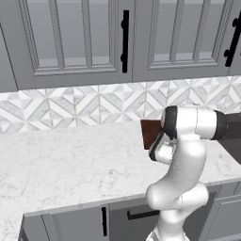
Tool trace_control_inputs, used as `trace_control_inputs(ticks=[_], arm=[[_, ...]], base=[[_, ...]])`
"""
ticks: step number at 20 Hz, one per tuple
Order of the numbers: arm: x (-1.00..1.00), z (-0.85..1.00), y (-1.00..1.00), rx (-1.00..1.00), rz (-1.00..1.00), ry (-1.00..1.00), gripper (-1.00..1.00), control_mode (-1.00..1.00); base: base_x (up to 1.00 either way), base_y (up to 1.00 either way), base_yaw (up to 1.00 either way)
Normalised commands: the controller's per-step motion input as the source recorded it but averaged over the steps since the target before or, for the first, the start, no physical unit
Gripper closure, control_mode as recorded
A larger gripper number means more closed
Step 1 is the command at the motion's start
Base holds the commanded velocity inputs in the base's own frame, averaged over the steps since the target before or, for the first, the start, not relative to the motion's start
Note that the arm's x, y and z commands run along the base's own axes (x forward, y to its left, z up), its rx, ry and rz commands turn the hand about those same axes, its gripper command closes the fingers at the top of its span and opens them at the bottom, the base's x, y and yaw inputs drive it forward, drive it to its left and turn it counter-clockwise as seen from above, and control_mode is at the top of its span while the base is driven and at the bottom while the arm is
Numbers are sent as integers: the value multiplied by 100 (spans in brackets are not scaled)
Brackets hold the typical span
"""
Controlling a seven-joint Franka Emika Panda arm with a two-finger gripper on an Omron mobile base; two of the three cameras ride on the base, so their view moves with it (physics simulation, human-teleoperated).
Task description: Pick up the sponge from the counter and clean the cutting board by briefly scrubbing or pressing down on the cutting board. Once finished, release the sponge.
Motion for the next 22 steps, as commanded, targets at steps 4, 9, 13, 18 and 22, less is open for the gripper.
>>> trace_control_inputs(ticks=[4,9,13,18,22], arm=[[-47,100,-41,8,0,14,100,-100],[-12,100,-41,10,-3,21,100,-100],[-5,100,-35,6,-4,42,100,-100],[0,100,-32,5,0,47,100,-100],[0,100,-50,18,-5,12,100,-100]], base=[[0,0,0],[0,0,0],[0,0,0],[0,0,0],[0,0,0]])
